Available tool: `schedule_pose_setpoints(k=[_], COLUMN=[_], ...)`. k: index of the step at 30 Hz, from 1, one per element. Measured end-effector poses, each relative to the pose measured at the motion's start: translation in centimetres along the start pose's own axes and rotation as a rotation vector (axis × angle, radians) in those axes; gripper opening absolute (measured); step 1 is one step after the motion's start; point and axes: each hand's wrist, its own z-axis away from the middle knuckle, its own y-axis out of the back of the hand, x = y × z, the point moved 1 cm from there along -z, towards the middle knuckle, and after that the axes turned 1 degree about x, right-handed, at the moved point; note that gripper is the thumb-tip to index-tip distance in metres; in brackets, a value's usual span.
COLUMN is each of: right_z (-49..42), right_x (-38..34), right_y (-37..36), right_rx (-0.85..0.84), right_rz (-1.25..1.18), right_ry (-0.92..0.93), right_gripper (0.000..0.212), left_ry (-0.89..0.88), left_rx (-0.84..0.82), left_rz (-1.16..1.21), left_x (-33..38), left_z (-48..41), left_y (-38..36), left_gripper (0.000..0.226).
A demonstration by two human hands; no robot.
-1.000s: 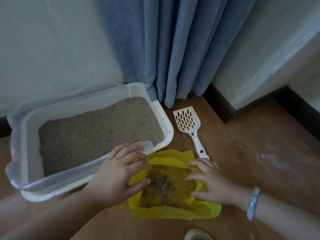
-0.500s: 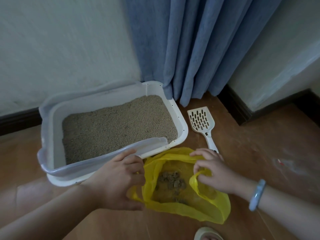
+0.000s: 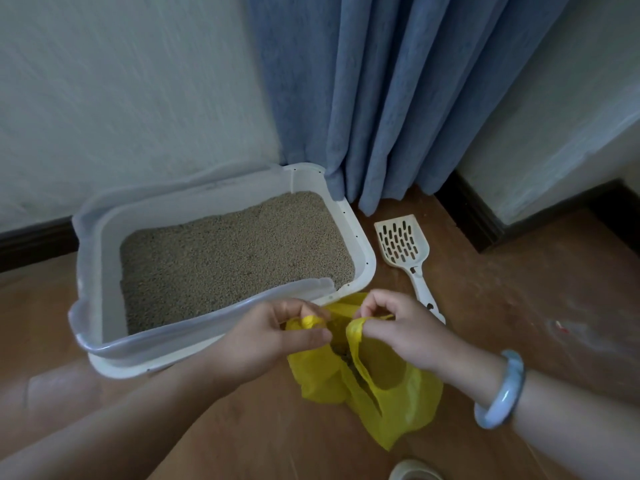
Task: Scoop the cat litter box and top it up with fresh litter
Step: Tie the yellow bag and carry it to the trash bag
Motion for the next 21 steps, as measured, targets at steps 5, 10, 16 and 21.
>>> schedule_pose_setpoints(k=[5, 10, 16, 21], right_z=[0.4, 0.3, 0.4, 0.1], right_x=[-1.8, -1.7, -1.1, 0.4], right_y=[0.6, 1.7, 2.2, 2.9], right_rx=[0.142, 0.192, 0.052, 0.102], right_rz=[0.141, 0.057, -0.29, -0.122], right_ry=[0.092, 0.072, 0.018, 0.165], right_gripper=[0.017, 0.017, 0.011, 0.006], left_ry=[-0.005, -0.044, -0.063, -0.065], left_rx=[-0.082, -0.01, 0.032, 0.037], left_rz=[0.231, 0.171, 0.056, 0.046], left_x=[0.7, 0.4, 0.5, 0.2], left_z=[-1.1, -3.3, -4.9, -5.9], left_y=[-1.7, -3.0, -4.3, -5.0], left_gripper=[0.034, 0.03, 0.023, 0.03])
